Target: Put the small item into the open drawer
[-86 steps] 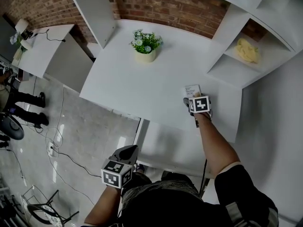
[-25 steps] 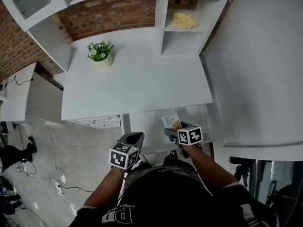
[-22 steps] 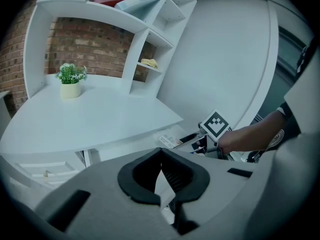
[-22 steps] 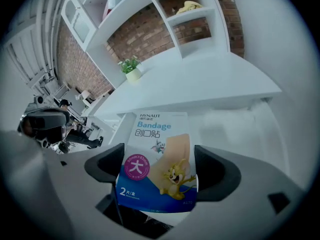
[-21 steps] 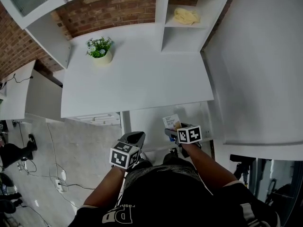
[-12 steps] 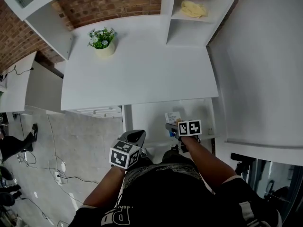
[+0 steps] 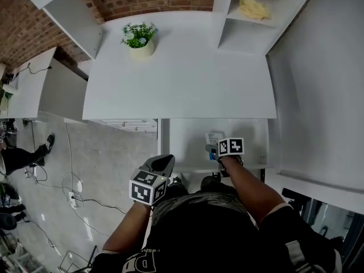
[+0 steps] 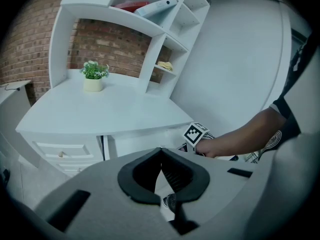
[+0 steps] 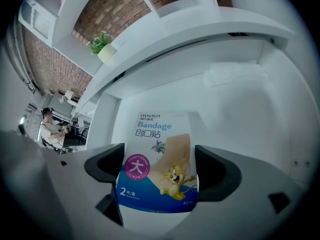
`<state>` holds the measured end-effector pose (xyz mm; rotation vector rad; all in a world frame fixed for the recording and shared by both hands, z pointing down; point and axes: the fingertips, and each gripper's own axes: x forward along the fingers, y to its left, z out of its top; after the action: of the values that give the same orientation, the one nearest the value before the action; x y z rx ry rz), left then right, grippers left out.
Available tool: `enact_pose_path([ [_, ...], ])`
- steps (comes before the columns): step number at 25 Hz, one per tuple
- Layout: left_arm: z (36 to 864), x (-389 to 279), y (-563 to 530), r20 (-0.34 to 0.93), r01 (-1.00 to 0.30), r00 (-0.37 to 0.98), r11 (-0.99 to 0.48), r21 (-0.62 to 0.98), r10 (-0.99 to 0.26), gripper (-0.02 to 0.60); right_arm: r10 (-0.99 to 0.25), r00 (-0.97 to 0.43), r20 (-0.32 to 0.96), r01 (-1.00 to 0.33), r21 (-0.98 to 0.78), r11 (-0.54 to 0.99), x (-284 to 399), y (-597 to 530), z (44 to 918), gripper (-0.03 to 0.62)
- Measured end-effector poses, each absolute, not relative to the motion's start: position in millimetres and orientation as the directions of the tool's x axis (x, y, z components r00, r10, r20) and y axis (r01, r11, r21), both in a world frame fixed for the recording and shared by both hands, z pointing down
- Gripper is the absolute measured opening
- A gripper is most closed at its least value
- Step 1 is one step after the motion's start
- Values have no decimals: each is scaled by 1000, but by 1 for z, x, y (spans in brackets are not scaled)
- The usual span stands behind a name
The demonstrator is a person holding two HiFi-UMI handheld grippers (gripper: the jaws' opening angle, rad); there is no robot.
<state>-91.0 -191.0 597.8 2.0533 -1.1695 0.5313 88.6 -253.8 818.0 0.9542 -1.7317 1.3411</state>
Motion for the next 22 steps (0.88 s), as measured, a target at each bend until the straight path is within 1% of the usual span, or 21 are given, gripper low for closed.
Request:
enact_pose_path([
  [9, 588, -114, -178, 643, -890, 453, -270, 367, -617, 15, -76, -416, 906, -903, -402, 155, 82, -256, 842, 420],
  [22, 590, -127, -162, 643, -904, 417, -218, 368, -642, 15, -32, -290, 957, -924, -271, 270, 79, -252, 864, 420],
])
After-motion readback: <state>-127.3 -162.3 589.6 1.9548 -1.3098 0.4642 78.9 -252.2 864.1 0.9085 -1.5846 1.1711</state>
